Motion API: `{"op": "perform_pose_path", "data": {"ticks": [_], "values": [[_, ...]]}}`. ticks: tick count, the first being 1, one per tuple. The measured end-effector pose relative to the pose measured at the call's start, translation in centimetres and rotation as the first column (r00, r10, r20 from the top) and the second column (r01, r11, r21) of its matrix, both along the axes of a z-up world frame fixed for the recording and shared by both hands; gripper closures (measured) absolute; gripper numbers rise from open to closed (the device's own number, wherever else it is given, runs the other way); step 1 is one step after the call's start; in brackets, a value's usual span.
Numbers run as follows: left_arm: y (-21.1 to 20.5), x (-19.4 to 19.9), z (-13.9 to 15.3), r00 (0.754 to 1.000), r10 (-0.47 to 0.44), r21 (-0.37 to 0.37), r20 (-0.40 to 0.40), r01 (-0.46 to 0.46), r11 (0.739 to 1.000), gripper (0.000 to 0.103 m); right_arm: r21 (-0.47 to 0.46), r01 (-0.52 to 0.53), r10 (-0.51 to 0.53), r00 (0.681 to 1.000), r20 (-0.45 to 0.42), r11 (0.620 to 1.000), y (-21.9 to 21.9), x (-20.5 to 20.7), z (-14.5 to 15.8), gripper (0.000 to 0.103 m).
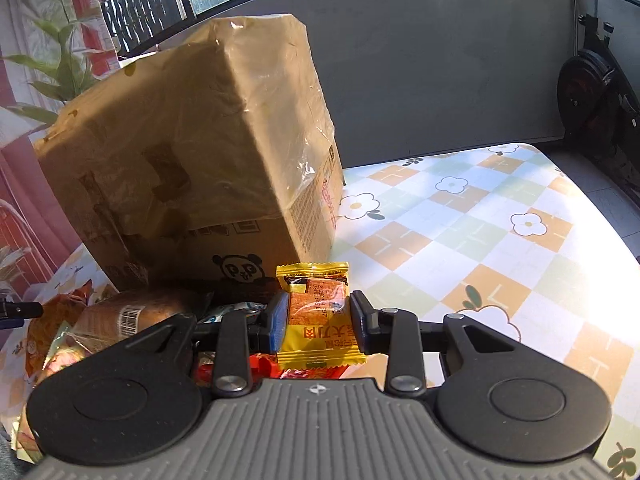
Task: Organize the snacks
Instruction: 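Close the left tool on the orange-red bag while the right tool grasps the yellow candy packet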
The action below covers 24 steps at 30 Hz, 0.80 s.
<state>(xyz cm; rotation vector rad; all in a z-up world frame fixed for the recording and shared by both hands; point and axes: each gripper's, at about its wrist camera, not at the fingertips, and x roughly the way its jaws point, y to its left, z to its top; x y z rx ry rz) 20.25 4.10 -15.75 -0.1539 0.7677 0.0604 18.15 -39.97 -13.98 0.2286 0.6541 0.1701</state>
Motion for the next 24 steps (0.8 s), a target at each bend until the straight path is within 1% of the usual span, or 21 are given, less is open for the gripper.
{"op": "perform_pose_path", "data": {"ticks": [3, 6, 7, 9, 11, 15, 18, 21, 22, 24], "values": [[0.1, 0.4, -0.5, 1.0, -0.008, -0.002, -0.014, 0.008, 1.0, 0.011, -0.013, -0.004, 0.004, 1.0, 0.002, 1.0, 0.8, -0.7, 0.1, 0.068], [0.3, 1.2, -1.1, 1.0, -0.012, 0.025, 0.002, 0.012, 1.0, 0.009, 0.011, -0.002, 0.002, 1.0, 0.0, 1.0, 1.4, -1.5, 0.1, 0.068], [0.5, 1.6, -1.5, 1.0, -0.016, 0.018, -0.001, 0.016, 1.0, 0.008, 0.014, -0.014, 0.015, 1.0, -0.005, 1.0, 1.7, -1.6, 0.0, 0.068], [1.2, 2.1, -2.1, 1.0, -0.002, -0.051, -0.007, 0.001, 0.999, 0.006, -0.003, -0.041, 0.041, 0.999, -0.02, 0.999, 2.4, -1.7, -0.2, 0.068], [1.4, 2.1, -2.4, 1.0, 0.004, -0.085, -0.009, -0.004, 0.996, 0.006, -0.023, -0.051, 0.05, 0.998, -0.026, 0.998, 2.8, -1.6, -0.1, 0.068], [1.3, 1.7, -3.1, 1.0, -0.027, -0.088, -0.001, 0.026, 0.996, 0.004, -0.033, -0.059, 0.059, 0.998, -0.017, 0.998, 3.2, -1.5, 0.4, 0.068], [1.5, 1.7, -3.3, 0.999, -0.032, -0.097, 0.006, 0.032, 0.995, 0.004, -0.041, -0.068, 0.068, 0.998, -0.013, 0.997, 3.7, -1.2, 0.6, 0.068], [1.4, 1.6, -3.5, 0.998, -0.051, -0.086, 0.023, 0.053, 0.995, 0.004, -0.048, -0.084, 0.083, 0.996, -0.012, 0.995, 4.3, -1.3, 0.7, 0.068], [1.2, 1.6, -3.6, 0.997, -0.068, -0.073, 0.028, 0.069, 0.995, 0.004, -0.052, -0.089, 0.088, 0.996, -0.013, 0.995, 4.5, -1.3, 0.6, 0.068], [0.5, 1.6, -3.7, 0.994, -0.101, -0.023, 0.036, 0.102, 0.995, 0.004, -0.058, -0.097, 0.097, 0.995, -0.013, 0.994, 4.8, -1.4, 0.7, 0.068]]}}
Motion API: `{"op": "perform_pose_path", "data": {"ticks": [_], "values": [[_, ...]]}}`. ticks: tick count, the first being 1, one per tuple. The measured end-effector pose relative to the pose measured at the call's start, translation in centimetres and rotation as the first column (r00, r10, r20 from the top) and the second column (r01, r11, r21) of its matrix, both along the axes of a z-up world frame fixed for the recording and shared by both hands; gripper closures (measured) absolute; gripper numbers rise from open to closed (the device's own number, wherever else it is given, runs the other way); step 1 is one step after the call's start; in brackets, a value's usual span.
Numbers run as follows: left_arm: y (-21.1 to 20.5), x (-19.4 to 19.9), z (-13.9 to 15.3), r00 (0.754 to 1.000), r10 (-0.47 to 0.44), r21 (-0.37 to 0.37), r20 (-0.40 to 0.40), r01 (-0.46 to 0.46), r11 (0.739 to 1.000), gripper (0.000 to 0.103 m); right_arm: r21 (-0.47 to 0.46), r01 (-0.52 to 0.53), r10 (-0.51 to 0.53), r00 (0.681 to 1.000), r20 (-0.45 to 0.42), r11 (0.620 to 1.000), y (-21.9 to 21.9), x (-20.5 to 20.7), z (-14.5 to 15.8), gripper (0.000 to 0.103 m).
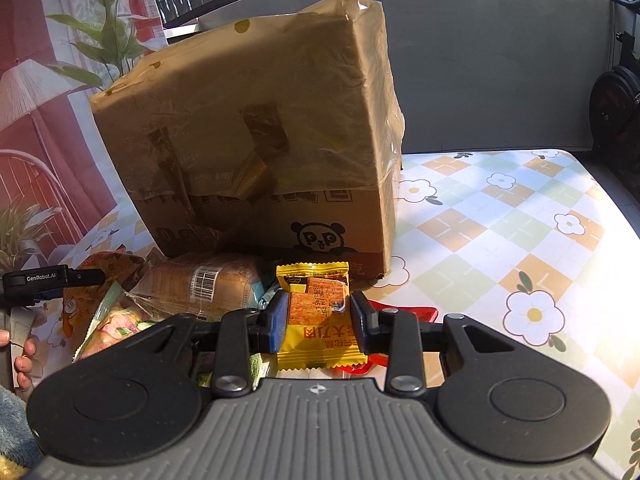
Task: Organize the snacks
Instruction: 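Close the left tool on the orange-red bag while the right tool grasps the yellow candy packet, then carry both packets over the box and open both tools to drop them inside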
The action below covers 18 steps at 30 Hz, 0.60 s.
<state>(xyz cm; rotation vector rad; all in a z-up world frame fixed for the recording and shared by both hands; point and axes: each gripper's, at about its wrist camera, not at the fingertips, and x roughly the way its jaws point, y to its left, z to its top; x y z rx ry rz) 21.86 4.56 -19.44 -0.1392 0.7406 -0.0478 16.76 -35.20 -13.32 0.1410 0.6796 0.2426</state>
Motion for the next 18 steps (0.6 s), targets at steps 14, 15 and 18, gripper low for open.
{"op": "perform_pose_path", "data": {"ticks": [14, 15, 18], "values": [[-1.9, -0.8, -0.5, 0.993, -0.11, 0.152, 0.034, 0.103, 0.983, 0.009, -0.03, -0.027, 0.027, 1.0, 0.001, 0.999, 1.3, 0.0, 0.5, 0.068], [-1.8, -1.0, -0.3, 0.992, -0.118, 0.146, 0.048, 0.11, 0.983, 0.024, -0.033, -0.032, 0.032, 0.999, 0.003, 0.999, 1.5, 0.0, 0.6, 0.068], [-1.6, -1.8, 0.7, 0.983, -0.163, 0.142, 0.085, 0.15, 0.978, 0.043, -0.029, -0.041, 0.042, 0.999, 0.014, 0.999, 1.9, -0.2, 0.9, 0.068]]}}
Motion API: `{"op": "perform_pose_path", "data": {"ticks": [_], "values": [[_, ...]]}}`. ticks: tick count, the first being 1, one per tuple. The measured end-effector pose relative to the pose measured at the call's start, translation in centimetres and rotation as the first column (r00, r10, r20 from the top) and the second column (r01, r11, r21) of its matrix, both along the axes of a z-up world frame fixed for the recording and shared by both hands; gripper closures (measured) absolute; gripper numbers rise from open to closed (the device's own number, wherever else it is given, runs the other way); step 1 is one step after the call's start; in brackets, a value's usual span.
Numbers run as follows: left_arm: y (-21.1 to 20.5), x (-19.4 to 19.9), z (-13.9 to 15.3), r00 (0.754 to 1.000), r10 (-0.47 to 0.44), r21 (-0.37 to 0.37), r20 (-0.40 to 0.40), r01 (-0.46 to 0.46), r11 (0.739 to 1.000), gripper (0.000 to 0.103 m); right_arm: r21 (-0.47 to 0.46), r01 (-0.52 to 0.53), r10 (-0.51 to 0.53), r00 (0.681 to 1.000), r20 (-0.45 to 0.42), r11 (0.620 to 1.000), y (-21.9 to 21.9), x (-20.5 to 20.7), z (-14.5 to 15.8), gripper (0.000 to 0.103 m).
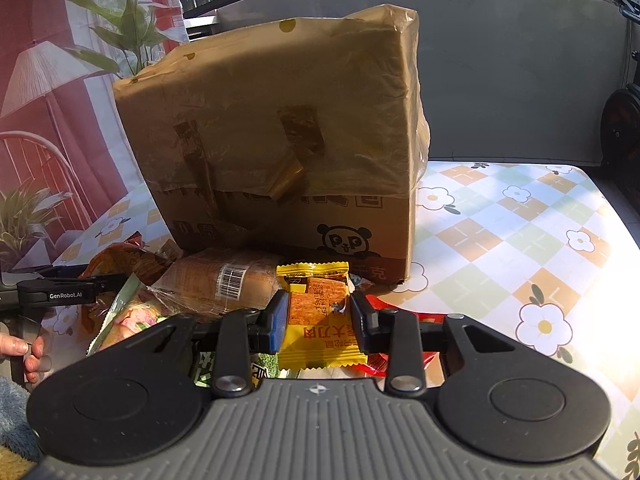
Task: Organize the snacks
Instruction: 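Carry both packets over the box and open both tools to drop them inside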
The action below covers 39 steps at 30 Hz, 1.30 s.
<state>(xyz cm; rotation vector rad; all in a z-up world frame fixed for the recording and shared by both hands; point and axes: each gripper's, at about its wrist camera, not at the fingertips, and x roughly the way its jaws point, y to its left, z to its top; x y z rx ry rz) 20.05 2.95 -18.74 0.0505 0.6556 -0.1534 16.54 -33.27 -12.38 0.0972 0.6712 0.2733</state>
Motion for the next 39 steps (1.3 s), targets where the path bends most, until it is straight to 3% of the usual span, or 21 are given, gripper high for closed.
{"op": "perform_pose_path", "data": {"ticks": [5, 10, 18, 23, 31, 35, 39], "values": [[-0.4, -0.9, 0.7, 0.999, -0.032, -0.03, 0.024, 0.033, 0.999, 0.048, 0.001, -0.011, 0.011, 1.0, 0.019, 1.0, 0.5, 0.0, 0.6, 0.068], [0.3, -1.1, 2.7, 0.998, -0.001, -0.068, 0.07, 0.006, 0.998, 0.049, 0.005, -0.024, 0.024, 0.999, 0.047, 1.0, 0.7, -0.3, 1.3, 0.068], [1.7, -1.7, 9.0, 0.978, 0.034, -0.109, 0.207, -0.011, 0.994, 0.049, 0.015, -0.058, 0.055, 0.987, 0.151, 0.998, 1.4, -0.7, 3.8, 0.068], [0.8, -1.4, 13.1, 0.959, -0.011, -0.08, 0.284, 0.036, 0.996, 0.048, -0.007, -0.09, 0.089, 0.973, 0.213, 0.996, 2.0, -0.4, 6.1, 0.068], [-3.4, 1.5, 18.1, 0.917, -0.121, -0.052, 0.38, 0.152, 0.987, 0.048, -0.001, -0.114, 0.107, 0.927, 0.36, 0.994, 2.0, 1.7, 11.3, 0.068], [-6.6, 4.1, 19.5, 0.898, -0.172, -0.044, 0.404, 0.207, 0.977, 0.048, -0.046, -0.094, 0.104, 0.906, 0.411, 0.995, 2.5, 4.3, 13.0, 0.068], [-9.9, 7.8, 19.3, 0.906, -0.199, -0.026, 0.373, 0.224, 0.974, 0.048, -0.089, -0.067, 0.098, 0.905, 0.415, 0.994, 2.7, 7.4, 13.4, 0.068]]}}
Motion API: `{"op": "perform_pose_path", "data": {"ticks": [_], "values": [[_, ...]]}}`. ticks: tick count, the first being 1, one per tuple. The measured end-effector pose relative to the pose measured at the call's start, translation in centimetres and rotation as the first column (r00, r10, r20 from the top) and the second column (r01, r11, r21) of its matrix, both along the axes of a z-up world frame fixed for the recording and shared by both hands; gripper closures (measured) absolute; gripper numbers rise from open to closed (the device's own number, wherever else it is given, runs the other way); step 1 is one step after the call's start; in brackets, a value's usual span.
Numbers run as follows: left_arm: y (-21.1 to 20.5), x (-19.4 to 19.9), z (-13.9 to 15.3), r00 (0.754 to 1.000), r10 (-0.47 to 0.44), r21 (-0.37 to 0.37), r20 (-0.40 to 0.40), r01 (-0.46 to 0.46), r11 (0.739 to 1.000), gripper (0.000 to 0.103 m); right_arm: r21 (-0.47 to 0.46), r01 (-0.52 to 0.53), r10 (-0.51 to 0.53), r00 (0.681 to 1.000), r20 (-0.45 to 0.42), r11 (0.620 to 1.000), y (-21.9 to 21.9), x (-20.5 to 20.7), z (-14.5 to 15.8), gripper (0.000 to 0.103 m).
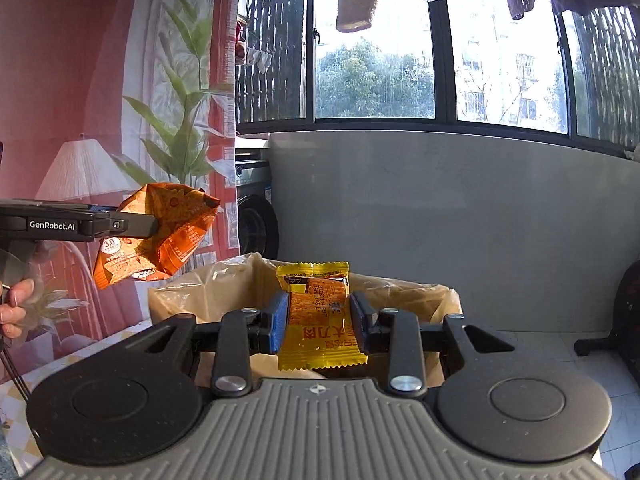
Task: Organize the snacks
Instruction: 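Carry both packets over the box and open both tools to drop them inside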
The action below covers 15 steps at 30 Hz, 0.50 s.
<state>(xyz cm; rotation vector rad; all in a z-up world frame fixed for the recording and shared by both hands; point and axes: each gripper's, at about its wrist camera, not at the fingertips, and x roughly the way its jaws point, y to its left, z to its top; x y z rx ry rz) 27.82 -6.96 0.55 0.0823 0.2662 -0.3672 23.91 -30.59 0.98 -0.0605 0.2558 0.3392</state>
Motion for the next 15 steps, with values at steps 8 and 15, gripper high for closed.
{"op": "perform_pose_path", "data": {"ticks": [8, 15], "values": [[-4.8, 6.0, -2.8, 0.996, 0.059, 0.077, -0.061, -0.054, 0.996, 0.04, 0.047, 0.078, -0.072, 0.991, -0.113, 0.996, -1.0, 6.1, -1.8, 0.067], [-3.6, 5.9, -3.5, 0.994, 0.067, 0.088, -0.081, -0.06, 0.994, 0.014, 0.099, 0.121, -0.108, 0.985, -0.131, 0.988, -2.2, 6.2, -2.5, 0.034]]}}
